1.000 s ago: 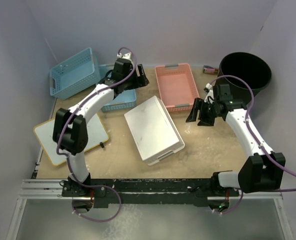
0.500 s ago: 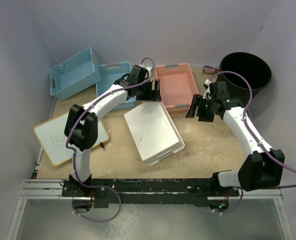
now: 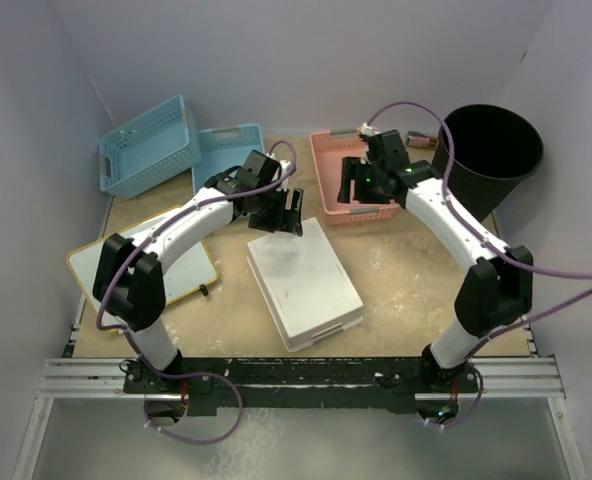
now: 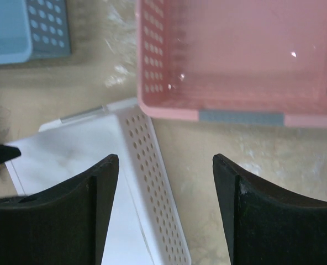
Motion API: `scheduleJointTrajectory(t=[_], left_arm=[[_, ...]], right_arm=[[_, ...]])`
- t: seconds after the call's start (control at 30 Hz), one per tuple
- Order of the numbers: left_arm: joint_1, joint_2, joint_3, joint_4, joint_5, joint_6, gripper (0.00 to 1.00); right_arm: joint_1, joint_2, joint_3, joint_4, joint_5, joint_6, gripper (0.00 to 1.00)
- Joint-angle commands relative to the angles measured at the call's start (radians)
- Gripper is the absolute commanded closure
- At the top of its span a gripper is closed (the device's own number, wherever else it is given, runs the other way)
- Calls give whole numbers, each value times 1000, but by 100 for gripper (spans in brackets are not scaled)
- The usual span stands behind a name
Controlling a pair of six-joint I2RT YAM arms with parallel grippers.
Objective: Turn the large container upside down
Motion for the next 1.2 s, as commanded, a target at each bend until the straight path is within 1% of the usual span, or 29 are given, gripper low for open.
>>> scheduleJointTrajectory(t=[0.0,0.1,0.17,0.27,0.3,0.37,0.43,0.47,0.5,0.53,0.6,0.67,0.83,0.97,1.03,1.17], left_arm=[[11,-137,11,12,-129,0,25],[74,-194,3,42,-159,-38,24],[124,-226,-14,61,-173,-62,24],[152,-265,-33,92,-234,-95,23],[152,-275,-37,105,-250,-107,23],[151,-292,-51,130,-270,-126,23],[151,-308,-71,151,-287,-141,23],[151,-311,-78,156,-298,-144,23],[152,-316,-85,160,-306,-146,23],[151,-319,-89,164,-314,-147,23],[151,-324,-97,167,-332,-150,23],[152,-327,-104,186,-353,-150,23],[151,-350,-139,256,-441,-135,23],[151,-410,-184,337,-508,-100,23],[154,-421,-171,322,-520,-83,23],[165,-432,-159,307,-498,-77,24]], right_arm=[[100,122,148,93,155,-51,28],[144,278,284,80,248,-64,28],[154,383,389,52,279,-72,27],[155,523,525,17,266,-85,28],[154,563,557,9,252,-86,29],[148,633,624,-10,274,-88,43],[147,683,672,-19,294,-96,63],[147,699,687,-19,292,-100,74],[147,707,699,-23,287,-101,90],[147,710,714,-29,281,-104,100],[148,682,715,-20,275,-109,100],[149,633,702,13,228,-108,100],[124,559,726,41,-53,6,100],[87,533,724,132,-288,139,100],[74,526,708,201,-415,211,100],[43,518,628,402,-585,384,100]])
